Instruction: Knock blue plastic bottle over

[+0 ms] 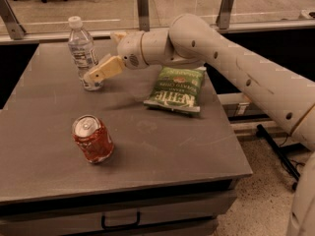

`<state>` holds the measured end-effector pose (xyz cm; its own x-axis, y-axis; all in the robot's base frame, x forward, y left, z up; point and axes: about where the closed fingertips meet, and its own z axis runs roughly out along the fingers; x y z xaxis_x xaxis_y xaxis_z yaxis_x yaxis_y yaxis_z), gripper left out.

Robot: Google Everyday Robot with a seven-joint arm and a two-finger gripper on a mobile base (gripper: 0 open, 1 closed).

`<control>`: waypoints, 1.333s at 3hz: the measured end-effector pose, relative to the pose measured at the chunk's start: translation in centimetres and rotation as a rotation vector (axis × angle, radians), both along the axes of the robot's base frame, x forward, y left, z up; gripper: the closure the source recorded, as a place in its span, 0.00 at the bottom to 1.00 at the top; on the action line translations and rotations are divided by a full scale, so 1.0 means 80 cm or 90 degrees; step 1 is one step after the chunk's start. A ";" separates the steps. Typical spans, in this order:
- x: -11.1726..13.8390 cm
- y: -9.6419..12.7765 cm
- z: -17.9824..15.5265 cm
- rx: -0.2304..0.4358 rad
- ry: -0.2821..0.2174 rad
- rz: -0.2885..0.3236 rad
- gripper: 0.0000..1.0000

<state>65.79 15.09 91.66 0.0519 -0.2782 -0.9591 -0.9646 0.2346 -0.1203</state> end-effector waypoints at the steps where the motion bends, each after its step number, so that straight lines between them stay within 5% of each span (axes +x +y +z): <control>1: 0.013 0.027 -0.007 0.009 0.022 0.015 0.17; 3: 0.004 0.070 0.002 -0.001 0.020 0.103 0.64; 4: -0.005 0.072 0.027 -0.062 -0.015 0.133 0.88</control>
Offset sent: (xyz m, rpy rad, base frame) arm 0.0108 0.0620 -0.0005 0.0127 0.0697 0.1600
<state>65.36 20.88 93.79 0.1398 -0.3501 -0.9262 -0.9877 0.0168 -0.1555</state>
